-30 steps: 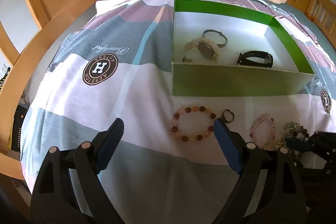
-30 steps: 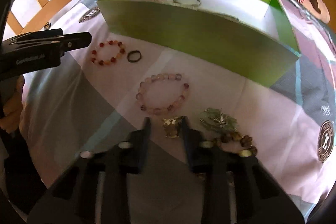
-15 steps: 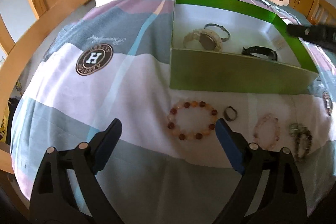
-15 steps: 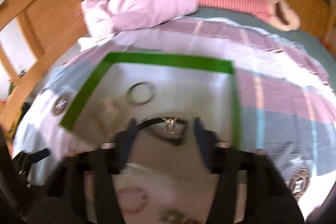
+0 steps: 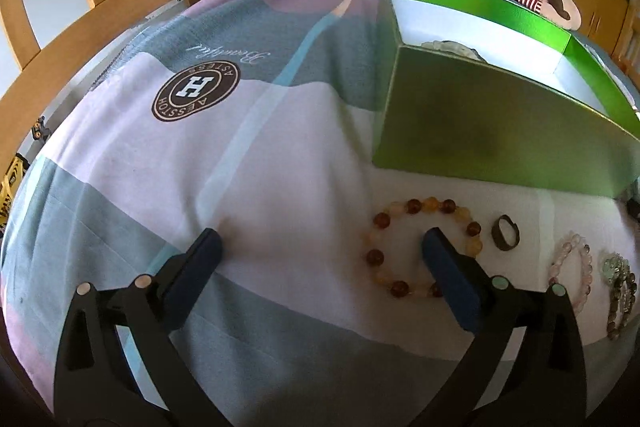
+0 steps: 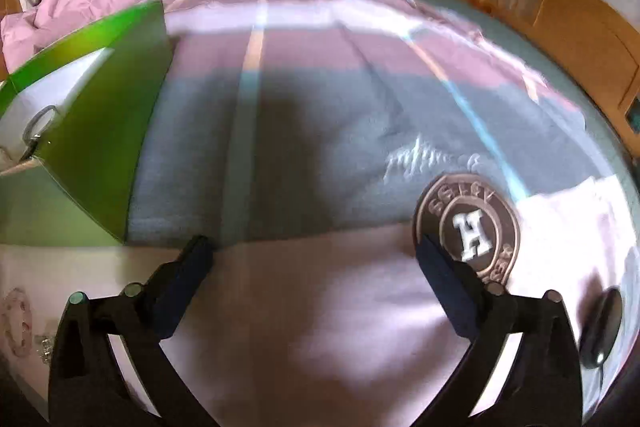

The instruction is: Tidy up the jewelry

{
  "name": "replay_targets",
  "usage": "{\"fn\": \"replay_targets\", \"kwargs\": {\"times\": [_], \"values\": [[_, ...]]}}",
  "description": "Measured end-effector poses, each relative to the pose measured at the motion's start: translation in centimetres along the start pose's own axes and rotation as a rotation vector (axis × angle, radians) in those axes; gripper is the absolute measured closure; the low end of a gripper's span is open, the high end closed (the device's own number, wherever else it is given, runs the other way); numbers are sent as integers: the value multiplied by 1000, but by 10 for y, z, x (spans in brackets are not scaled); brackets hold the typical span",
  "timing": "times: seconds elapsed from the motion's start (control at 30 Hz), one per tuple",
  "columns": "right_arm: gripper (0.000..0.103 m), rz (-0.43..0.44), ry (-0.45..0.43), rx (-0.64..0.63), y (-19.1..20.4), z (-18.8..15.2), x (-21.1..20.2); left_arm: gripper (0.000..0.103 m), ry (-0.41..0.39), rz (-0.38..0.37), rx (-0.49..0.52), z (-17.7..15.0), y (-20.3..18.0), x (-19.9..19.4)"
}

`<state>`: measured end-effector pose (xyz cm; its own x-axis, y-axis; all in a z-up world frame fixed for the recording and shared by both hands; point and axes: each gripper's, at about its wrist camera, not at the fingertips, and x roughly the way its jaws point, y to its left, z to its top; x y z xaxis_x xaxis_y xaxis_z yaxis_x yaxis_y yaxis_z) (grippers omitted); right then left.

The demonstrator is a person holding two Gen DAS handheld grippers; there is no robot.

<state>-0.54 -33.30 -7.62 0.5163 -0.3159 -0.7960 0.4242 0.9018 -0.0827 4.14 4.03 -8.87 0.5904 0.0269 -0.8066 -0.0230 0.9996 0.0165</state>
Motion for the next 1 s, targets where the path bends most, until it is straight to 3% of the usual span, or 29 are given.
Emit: {"fn": "replay_targets", "kwargs": {"times": [0.13,1.0], "values": [[2,51,14,40,-6,3,4,3,0,4,2,-1,-1,-1],[2,48,8,34,0,3,4,3,0,3,-1,-2,1,-1]]}}
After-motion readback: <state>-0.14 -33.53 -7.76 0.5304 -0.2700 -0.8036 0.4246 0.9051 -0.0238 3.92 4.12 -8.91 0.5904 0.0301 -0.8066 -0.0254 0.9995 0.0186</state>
